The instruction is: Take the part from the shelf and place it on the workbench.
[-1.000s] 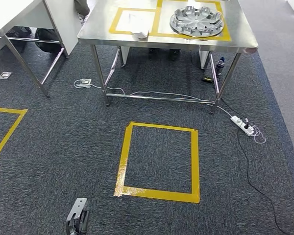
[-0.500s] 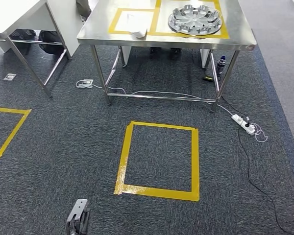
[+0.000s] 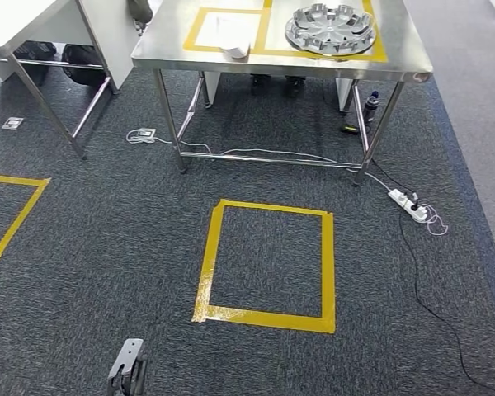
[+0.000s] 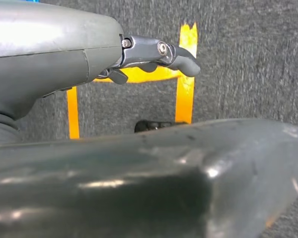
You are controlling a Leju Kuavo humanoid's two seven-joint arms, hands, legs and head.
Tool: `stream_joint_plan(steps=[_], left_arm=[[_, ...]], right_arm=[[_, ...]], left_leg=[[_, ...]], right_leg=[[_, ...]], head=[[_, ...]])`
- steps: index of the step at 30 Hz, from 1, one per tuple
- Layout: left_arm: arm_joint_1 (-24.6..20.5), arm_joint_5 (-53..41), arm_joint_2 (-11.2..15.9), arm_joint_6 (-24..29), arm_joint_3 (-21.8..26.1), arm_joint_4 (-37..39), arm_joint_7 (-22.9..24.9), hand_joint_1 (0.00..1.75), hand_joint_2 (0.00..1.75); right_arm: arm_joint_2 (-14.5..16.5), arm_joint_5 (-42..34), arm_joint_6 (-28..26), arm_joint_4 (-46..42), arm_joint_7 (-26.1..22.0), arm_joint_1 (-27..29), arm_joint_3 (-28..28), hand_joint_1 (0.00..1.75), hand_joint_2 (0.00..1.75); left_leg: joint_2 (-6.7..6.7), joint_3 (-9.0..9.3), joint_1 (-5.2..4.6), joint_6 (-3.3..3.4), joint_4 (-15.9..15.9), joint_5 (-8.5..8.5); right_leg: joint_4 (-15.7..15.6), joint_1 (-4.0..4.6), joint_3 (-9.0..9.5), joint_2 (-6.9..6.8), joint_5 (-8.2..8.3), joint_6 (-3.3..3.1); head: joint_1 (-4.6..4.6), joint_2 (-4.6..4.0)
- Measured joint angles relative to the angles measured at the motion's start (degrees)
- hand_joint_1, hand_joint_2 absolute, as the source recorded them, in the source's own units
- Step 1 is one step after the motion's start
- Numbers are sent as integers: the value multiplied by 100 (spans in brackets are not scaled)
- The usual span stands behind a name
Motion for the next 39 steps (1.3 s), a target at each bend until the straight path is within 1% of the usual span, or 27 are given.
stream_joint_plan(steps=[7, 18, 24, 26, 28, 29, 30, 31, 32, 33, 34, 35, 36, 37, 38, 39], left_arm=[[-13, 3, 7, 16, -25, -1, 0, 0, 0], [-17, 18, 7, 18, -40, -1, 0, 0, 0], [-38, 22, 15, 14, -65, 3, 0, 0, 0], [-44, 36, 16, 10, -68, 7, -1, 0, 0], [-47, 61, 16, 7, -72, 11, -3, 0, 0], [-51, 71, 13, 5, -77, 12, -5, 0, 0], [-58, 78, 10, 3, -87, 13, -7, 0, 0], [-67, 81, 8, 1, -99, 14, -9, 0, 0], [-74, 84, 7, -1, -112, 16, -10, 0, 0], [-79, 86, 8, -2, -125, 20, -11, 0, 0], [-79, 89, 8, -2, -137, 25, -11, 0, 0], [-78, 92, 9, -2, -146, 31, -11, 0, 0], [-78, 93, 8, -3, -155, 36, -11, 0, 0], [-79, 95, 5, -4, -161, 39, -14, 0, 0], [-82, 97, 2, -3, -164, 40, -17, 0, 0], [-90, 97, -1, -1, -166, 41, -21, 0, 0]], right_arm=[[-37, -25, -4, -27, -1, -13, 91, 0, 0], [-76, -102, -4, -39, -8, -64, 259, 0, 0], [-103, -127, -23, -38, -11, -157, 442, 0, 0], [-114, -181, -43, -38, -15, -181, 511, 0, 0], [-134, -246, -71, -39, -22, -208, 582, 0, 0], [-146, -274, -82, -40, -25, -221, 615, 0, 0], [-160, -293, -89, -40, -27, -232, 648, 0, 0], [-176, -311, -93, -40, -32, -245, 680, 0, 0], [-193, -326, -96, -39, -38, -258, 716, 0, 0], [-210, -338, -97, -39, -45, -271, 751, 0, 0], [-222, -352, -98, -38, -53, -281, 783, 0, 0], [-233, -368, -99, -38, -60, -289, 815, 0, 0], [-239, -384, -99, -38, -67, -294, 844, 0, 0], [-248, -408, -101, -38, -77, -301, 873, 0, 0], [-259, -433, -104, -38, -90, -310, 902, 0, 0], [-267, -459, -108, -38, -104, -318, 934, 0, 0]], left_leg=[[2, -62, -41, 83, 23, 29], [2, -71, -39, 95, 36, 39], [2, -84, -52, 104, 65, 36], [0, -101, -60, 121, 77, 35], [-7, -106, -55, 167, 48, 60], [-14, -98, -43, 200, 10, 87], [-24, -93, -28, 234, -27, 120], [-36, -92, -11, 262, -60, 150], [-52, -108, -11, 275, -68, 166], [-73, -129, -11, 281, -67, 178], [-100, -146, -13, 276, -65, 187], [-135, -157, -13, 266, -62, 194], [-177, -162, -9, 255, -58, 202], [-228, -162, -3, 239, -53, 209], [-282, -164, 4, 216, -43, 213], [-337, -178, 0, 185, -22, 214]], right_leg=[[-36, -38, -3, 8, 70, 106], [-38, -36, -11, 6, 82, 121], [-40, -46, -14, 6, 101, 145], [-41, -52, -14, 2, 108, 160], [-47, -60, -14, -9, 113, 189], [-23, -63, -34, -12, 81, 205], [74, -63, -84, -10, -12, 216], [282, -63, -178, -6, -167, 224], [613, -65, -323, 0, -375, 229], [1008, -65, -485, 2, -585, 234], [1347, -67, -619, 3, -727, 241], [1531, -68, -676, 3, -770, 246], [1482, -70, -621, 7, -695, 247], [1198, -76, -452, 28, -523, 245], [774, -89, -221, 119, -340, 243], [367, -101, -9, 241, -216, 241]], head=[[-3, 0], [-4, 0], [-5, 0], [-4, 0], [-5, 0], [-4, 0], [0, 0], [6, 0], [10, 0], [14, 0], [15, 0], [14, 0], [14, 0], [14, 0], [15, 0], [18, 0]])
